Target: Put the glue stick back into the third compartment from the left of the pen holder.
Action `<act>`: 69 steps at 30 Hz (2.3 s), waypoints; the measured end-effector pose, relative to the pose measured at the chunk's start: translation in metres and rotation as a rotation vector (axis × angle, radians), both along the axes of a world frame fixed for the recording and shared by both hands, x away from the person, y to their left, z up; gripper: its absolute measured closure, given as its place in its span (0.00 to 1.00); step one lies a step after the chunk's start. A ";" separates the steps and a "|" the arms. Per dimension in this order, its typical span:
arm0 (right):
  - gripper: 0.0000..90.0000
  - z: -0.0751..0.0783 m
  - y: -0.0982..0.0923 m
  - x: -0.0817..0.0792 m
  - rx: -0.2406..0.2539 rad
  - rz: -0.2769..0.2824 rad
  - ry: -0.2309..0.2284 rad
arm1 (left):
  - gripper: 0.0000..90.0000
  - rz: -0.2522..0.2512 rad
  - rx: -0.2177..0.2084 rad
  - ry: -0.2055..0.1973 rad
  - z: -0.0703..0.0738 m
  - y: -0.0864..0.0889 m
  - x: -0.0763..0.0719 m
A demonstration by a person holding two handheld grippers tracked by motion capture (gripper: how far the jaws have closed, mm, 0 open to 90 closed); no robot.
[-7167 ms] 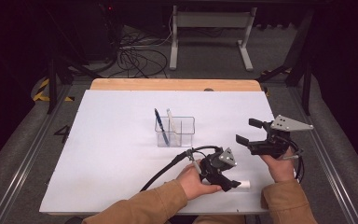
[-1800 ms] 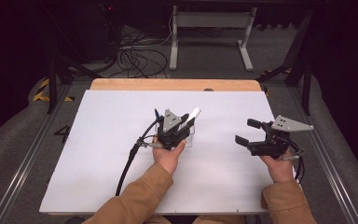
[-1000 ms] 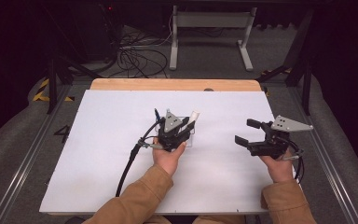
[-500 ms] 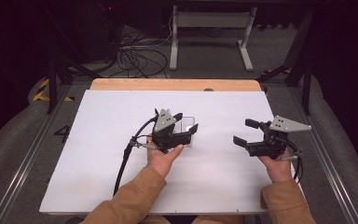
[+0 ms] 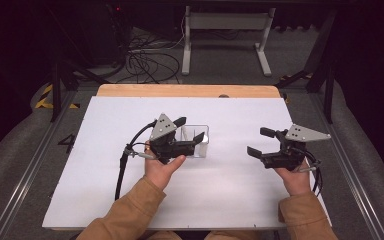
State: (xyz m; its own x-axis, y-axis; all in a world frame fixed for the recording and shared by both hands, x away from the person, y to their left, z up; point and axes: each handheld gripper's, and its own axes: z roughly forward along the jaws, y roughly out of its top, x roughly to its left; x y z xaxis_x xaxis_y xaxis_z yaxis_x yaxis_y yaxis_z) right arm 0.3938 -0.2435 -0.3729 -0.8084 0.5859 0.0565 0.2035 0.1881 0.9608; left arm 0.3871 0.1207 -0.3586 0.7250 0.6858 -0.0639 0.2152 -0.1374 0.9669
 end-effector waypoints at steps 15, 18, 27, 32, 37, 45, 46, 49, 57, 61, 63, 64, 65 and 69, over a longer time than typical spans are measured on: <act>0.11 0.001 0.003 -0.005 -0.019 0.003 -0.016 | 0.21 -0.022 0.009 0.000 0.009 0.036 -0.004; 0.10 0.000 0.004 -0.009 -0.021 0.003 -0.019 | 0.21 -0.038 0.011 -0.006 0.012 0.049 -0.008; 0.10 0.000 0.011 -0.016 -0.035 0.025 -0.028 | 0.20 -0.096 0.004 -0.015 0.012 0.088 -0.016; 0.10 -0.003 0.013 -0.020 -0.035 0.031 -0.027 | 0.20 -0.102 0.051 -0.018 0.007 0.102 -0.021; 0.10 -0.005 0.014 -0.023 -0.040 0.033 -0.027 | 0.19 -0.118 0.098 -0.030 0.001 0.111 -0.027; 0.09 -0.010 0.014 -0.028 -0.047 0.043 -0.028 | 0.18 -0.106 0.126 -0.021 -0.010 0.126 -0.034; 0.09 -0.010 0.014 -0.028 -0.049 0.043 -0.027 | 0.18 -0.107 0.130 -0.015 -0.011 0.126 -0.035; 0.09 -0.013 0.014 -0.030 -0.048 0.045 -0.026 | 0.17 -0.100 0.123 -0.012 -0.015 0.131 -0.037; 0.09 -0.014 0.014 -0.030 -0.055 0.048 -0.033 | 0.14 -0.085 0.147 0.006 -0.024 0.139 -0.040; 0.09 -0.017 0.015 -0.030 -0.073 0.043 -0.032 | 0.14 -0.082 0.131 0.041 -0.030 0.144 -0.039; 0.08 -0.019 0.017 -0.031 -0.086 0.044 -0.035 | 0.13 -0.074 0.135 0.033 -0.034 0.148 -0.040; 0.08 -0.019 0.017 -0.031 -0.089 0.046 -0.036 | 0.13 -0.072 0.136 0.034 -0.035 0.149 -0.041; 0.08 -0.020 0.018 -0.031 -0.090 0.049 -0.038 | 0.13 -0.070 0.146 0.030 -0.037 0.151 -0.041; 0.08 -0.021 0.019 -0.032 -0.090 0.052 -0.041 | 0.13 -0.055 0.159 0.032 -0.048 0.158 -0.046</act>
